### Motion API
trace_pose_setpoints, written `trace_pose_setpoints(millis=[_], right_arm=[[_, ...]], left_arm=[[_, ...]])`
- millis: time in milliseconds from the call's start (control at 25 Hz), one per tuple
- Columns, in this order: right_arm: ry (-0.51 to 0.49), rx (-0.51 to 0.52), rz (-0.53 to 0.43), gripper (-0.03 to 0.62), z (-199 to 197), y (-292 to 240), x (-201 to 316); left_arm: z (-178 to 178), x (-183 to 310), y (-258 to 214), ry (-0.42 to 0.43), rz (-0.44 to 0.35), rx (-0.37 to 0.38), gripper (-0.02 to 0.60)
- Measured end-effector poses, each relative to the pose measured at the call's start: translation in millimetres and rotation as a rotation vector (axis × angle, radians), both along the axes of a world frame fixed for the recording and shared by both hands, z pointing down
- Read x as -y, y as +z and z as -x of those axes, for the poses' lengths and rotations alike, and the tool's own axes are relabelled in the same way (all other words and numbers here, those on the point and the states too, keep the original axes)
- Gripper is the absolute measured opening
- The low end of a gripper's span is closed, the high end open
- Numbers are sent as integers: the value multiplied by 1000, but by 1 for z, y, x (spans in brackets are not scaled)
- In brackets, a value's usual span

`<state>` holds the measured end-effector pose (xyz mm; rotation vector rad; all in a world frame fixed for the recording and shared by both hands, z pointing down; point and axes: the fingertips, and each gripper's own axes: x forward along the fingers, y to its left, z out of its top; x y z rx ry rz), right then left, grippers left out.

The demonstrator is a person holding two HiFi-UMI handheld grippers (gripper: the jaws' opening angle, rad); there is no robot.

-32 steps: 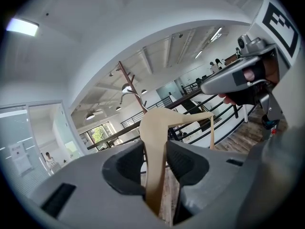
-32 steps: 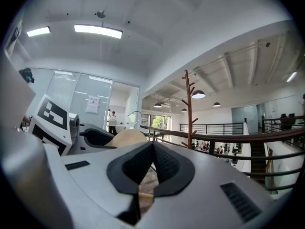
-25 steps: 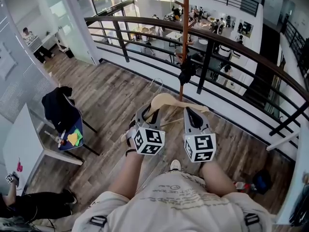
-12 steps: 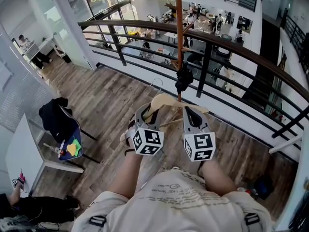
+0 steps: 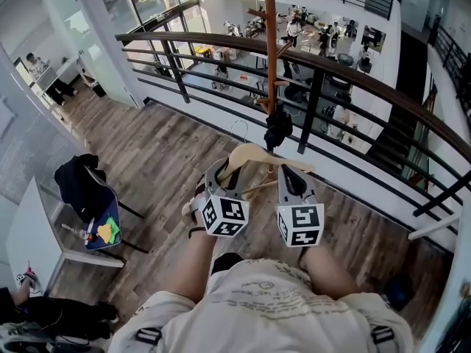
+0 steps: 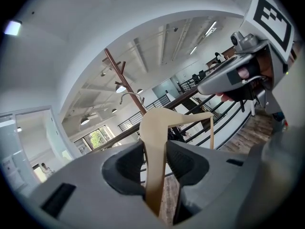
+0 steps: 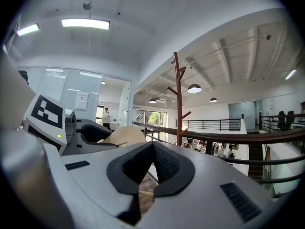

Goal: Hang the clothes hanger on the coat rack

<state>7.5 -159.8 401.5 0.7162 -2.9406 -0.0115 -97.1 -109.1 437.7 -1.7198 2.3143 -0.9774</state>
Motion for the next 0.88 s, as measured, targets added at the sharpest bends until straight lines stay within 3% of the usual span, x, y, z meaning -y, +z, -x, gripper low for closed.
trace_pose_setpoints(millis=[160, 440, 880], right_arm=[[21, -9, 26, 2, 7, 6, 16], [80, -58, -69, 2, 28, 7, 42], [183, -41, -32, 2, 91, 6, 112]], left_arm=[[8, 12, 6, 16, 0, -14, 150], [34, 59, 10, 66, -2, -22, 150], [95, 140, 18, 196, 7, -18, 150]])
